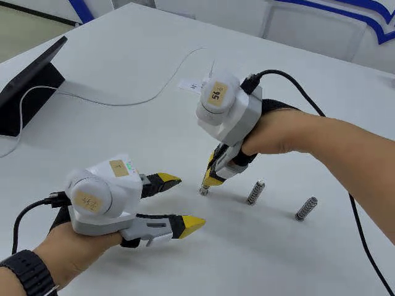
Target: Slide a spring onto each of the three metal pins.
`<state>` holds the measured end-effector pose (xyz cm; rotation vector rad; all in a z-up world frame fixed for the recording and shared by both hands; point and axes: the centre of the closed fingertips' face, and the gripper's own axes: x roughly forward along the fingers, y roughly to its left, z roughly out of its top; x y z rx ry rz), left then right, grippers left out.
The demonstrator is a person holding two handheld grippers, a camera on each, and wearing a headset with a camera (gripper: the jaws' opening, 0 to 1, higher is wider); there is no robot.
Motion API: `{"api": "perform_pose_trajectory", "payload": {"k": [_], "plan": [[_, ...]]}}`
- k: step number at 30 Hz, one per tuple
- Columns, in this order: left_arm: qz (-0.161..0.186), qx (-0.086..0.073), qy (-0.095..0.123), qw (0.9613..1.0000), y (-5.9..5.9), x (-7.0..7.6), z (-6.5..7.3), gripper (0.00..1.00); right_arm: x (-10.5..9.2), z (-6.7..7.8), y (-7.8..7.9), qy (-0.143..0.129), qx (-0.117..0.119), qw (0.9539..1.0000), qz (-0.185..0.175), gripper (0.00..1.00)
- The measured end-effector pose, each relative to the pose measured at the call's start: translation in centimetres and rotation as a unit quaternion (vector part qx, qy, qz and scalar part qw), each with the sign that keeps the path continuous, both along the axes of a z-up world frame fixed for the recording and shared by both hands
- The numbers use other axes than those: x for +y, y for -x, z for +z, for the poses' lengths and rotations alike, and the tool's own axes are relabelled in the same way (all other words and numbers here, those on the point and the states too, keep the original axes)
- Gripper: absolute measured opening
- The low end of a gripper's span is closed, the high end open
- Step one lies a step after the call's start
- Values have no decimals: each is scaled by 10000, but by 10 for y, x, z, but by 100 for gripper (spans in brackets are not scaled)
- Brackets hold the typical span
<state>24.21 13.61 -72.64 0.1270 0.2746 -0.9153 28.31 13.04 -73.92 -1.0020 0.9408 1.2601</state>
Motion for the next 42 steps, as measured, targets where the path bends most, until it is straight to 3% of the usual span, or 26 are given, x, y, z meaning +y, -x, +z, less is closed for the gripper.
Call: {"api": "perform_pose_trajectory", "payload": {"k": [10, 20, 24, 28, 42], "plan": [[21, 28, -11, 10000, 0, 2, 0, 53, 3, -11, -4, -46, 37, 10000, -67, 12], [17, 18, -8, 10000, -1, 0, 0, 53, 2, -12, -5, -104, 38, 9999, -66, 13], [14, 27, -17, 10000, -1, 0, -1, 53, 0, -11, -3, -194, 81, 9997, -88, 18], [8, 40, -20, 10000, -1, -1, -2, 53, -6, -8, -3, -244, 37, 9996, -114, 20], [-26, -1, -16, 10000, -5, -5, 2, 53, -27, 20, -7, -839, -270, 9953, -390, 33]]}}
